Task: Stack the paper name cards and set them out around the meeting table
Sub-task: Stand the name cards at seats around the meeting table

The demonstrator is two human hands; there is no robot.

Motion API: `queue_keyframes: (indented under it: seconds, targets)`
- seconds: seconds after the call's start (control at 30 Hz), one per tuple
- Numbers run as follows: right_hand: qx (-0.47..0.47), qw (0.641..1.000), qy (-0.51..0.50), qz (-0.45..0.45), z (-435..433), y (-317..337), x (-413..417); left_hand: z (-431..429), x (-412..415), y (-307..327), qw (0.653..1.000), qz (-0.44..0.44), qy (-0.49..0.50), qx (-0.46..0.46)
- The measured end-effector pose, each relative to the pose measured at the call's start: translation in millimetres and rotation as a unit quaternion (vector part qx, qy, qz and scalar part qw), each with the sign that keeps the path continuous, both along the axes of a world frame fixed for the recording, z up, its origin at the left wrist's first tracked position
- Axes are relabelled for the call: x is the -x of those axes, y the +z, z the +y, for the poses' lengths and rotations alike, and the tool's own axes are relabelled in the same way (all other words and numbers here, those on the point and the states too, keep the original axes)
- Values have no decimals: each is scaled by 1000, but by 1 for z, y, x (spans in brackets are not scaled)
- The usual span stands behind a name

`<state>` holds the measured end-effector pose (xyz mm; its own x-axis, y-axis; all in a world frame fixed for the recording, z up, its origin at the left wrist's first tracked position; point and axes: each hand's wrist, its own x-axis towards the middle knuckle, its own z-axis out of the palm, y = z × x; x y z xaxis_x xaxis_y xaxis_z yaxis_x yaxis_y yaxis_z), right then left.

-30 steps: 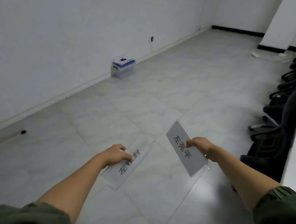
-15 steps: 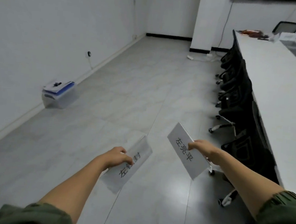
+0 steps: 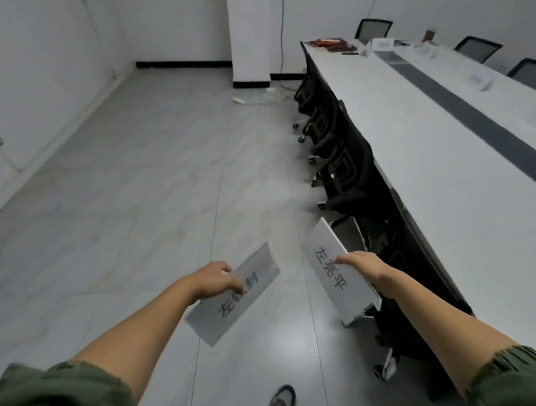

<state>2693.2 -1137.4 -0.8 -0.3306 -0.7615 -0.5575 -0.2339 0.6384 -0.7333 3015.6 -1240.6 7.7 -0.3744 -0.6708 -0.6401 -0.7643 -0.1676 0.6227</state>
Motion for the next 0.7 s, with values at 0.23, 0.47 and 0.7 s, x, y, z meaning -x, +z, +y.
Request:
queue_keyframes:
  seconds: [0.23,0.47,0.7]
  targets:
    - [23,998,-55,-31,-128,16,67,-148,71,21,999,-12,-32,22]
    - [63,996,-55,-24,-227,30,119,-270,152,20,996,-19,-80,24]
    - [68,980,-183,-21,-299,26,213,-397,280,12,982,4,-186,35]
